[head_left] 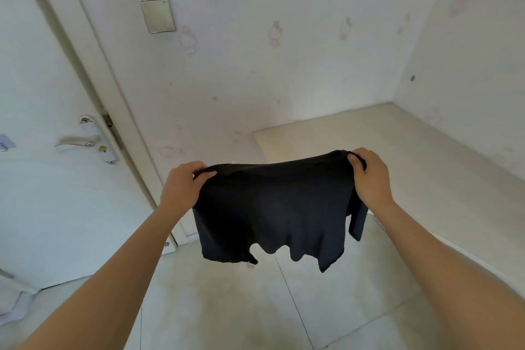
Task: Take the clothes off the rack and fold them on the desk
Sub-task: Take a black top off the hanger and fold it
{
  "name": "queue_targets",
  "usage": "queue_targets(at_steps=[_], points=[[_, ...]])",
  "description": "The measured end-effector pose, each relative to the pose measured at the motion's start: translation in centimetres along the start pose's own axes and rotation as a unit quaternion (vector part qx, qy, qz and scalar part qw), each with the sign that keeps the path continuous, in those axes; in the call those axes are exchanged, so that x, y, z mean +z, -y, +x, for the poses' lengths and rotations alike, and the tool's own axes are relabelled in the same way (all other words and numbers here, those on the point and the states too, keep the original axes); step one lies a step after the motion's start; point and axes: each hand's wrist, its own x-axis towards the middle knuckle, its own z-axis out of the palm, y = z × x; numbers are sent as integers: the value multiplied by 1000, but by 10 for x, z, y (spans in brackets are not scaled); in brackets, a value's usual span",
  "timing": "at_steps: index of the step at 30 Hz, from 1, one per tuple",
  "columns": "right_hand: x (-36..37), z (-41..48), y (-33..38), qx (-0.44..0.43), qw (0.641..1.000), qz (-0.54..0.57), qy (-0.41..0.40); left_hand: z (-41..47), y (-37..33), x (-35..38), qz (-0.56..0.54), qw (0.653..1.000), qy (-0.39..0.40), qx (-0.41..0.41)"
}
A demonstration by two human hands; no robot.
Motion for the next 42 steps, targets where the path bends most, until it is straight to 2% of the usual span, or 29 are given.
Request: queue_targets(at_steps=[3, 7, 10, 12, 14, 16, 19, 23, 24, 31, 35, 42], points=[[-24, 13, -24, 49, 999, -19, -15, 26, -33, 40, 44, 999, -16, 5], [-47, 35, -45, 83, 994, -52, -45, 64, -65, 80, 13, 999, -27, 25], [-65, 58, -52, 93, 987, -99, -84, 99, -89, 104, -72, 997, -16, 31], [-75, 74, -51, 107, 971, -161, -138, 125, -104, 119, -154, 987, 5, 35], [-85, 91, -49, 118, 950, -228, -178, 149, -119, 131, -180, 982, 16, 50], [-94, 115, -48, 145, 940, -253, -179, 179, -138, 144, -185, 980, 21, 75], [-101, 151, -54, 210, 936, -216, -181, 215, -166, 162, -195, 974, 28, 114], [-101, 193, -73, 235, 953, -34, -188, 261, -196, 192, -185, 971, 33, 148], [-101, 204, -82, 228, 954, -17, -195, 272, -203, 202, -186, 970, 36, 150], [-102, 276, -154, 167, 948, -13, -270, 348, -247, 279, -175, 971, 28, 159], [-115, 331, -214, 151, 948, 13, -280, 395, -276, 336, -163, 975, 15, 152], [-128, 430, -345, 205, 958, -6, -202, 459, -308, 463, -124, 987, 54, 89]])
